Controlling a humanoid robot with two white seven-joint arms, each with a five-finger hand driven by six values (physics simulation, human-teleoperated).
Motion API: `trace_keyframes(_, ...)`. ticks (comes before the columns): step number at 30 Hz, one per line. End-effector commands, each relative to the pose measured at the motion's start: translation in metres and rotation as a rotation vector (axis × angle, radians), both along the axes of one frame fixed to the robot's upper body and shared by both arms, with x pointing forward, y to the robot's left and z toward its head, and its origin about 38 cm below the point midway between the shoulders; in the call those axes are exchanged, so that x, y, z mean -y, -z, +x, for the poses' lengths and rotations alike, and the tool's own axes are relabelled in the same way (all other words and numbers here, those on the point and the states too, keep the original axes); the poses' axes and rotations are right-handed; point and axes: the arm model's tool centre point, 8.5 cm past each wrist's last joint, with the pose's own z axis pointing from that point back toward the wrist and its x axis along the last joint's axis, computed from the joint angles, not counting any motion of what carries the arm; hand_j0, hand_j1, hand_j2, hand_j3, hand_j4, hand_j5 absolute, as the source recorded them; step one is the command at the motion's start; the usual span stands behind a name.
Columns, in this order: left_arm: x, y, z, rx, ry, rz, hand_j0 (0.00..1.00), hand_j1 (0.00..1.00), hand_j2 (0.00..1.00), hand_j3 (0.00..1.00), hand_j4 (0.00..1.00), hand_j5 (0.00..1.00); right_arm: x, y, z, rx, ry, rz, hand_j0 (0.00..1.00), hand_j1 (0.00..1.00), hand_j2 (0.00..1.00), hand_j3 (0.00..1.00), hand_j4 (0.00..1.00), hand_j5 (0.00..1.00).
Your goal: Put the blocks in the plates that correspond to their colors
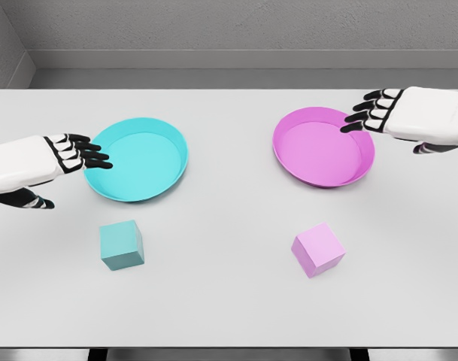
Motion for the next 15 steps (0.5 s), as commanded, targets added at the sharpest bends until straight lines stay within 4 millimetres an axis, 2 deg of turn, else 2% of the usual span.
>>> trace_keyframes(1, 0.0, 0.0, 0.0, -0.004, -0.003, -0.004, 1.0, 1.0, 1.0, 1.0, 1.0, 1.0, 0.0, 0.002, 0.003, 0.005, 0.01, -0.004, 1.0, 1.0, 1.0, 1.0, 1.0, 1.0)
trace_keyframes(3, 0.0, 0.001, -0.001, -0.008, 0.0, -0.002, 1.0, 1.0, 1.0, 1.0, 1.0, 1.0, 0.002, -0.001, 0.004, 0.019, 0.018, -0.009, 1.0, 1.0, 1.0, 1.0, 1.0, 1.0)
trace_keyframes(5, 0.0, 0.006, -0.001, -0.049, 0.01, 0.059, 1.0, 1.0, 1.0, 1.0, 1.0, 1.0, 0.006, -0.012, 0.005, 0.051, 0.029, 0.002, 1.0, 1.0, 1.0, 1.0, 1.0, 1.0)
trace_keyframes(7, 0.001, 0.01, -0.001, -0.081, 0.024, 0.115, 1.0, 1.0, 1.0, 1.0, 1.0, 1.0, 0.007, -0.003, 0.003, 0.03, 0.031, 0.0, 1.0, 1.0, 1.0, 1.0, 1.0, 1.0)
trace_keyframes(10, -0.001, 0.017, -0.001, -0.126, 0.045, 0.267, 1.0, 1.0, 1.0, 1.0, 1.0, 1.0, 0.004, -0.007, 0.003, 0.036, 0.023, 0.006, 1.0, 1.0, 1.0, 1.0, 1.0, 1.0)
trace_keyframes(11, 0.001, 0.026, -0.003, -0.138, 0.056, 0.282, 1.0, 1.0, 1.0, 1.0, 1.0, 1.0, 0.003, -0.022, 0.006, 0.071, 0.018, 0.001, 1.0, 1.0, 1.0, 1.0, 1.0, 1.0)
trace_keyframes(13, 0.017, 0.031, 0.001, -0.134, 0.09, 0.251, 1.0, 1.0, 1.0, 1.0, 1.0, 1.0, -0.003, -0.036, 0.009, 0.1, 0.001, -0.016, 1.0, 1.0, 1.0, 1.0, 1.0, 1.0)
trace_keyframes(14, 0.017, 0.027, 0.003, -0.124, 0.09, 0.253, 1.0, 1.0, 1.0, 1.0, 1.0, 1.0, -0.011, -0.033, 0.01, 0.086, -0.023, -0.035, 1.0, 1.0, 1.0, 1.0, 1.0, 1.0)
trace_keyframes(15, 0.019, 0.026, 0.004, -0.119, 0.092, 0.249, 1.0, 1.0, 1.0, 1.0, 1.0, 1.0, -0.027, -0.012, 0.007, 0.025, -0.075, -0.074, 1.0, 1.0, 1.0, 1.0, 1.0, 1.0)
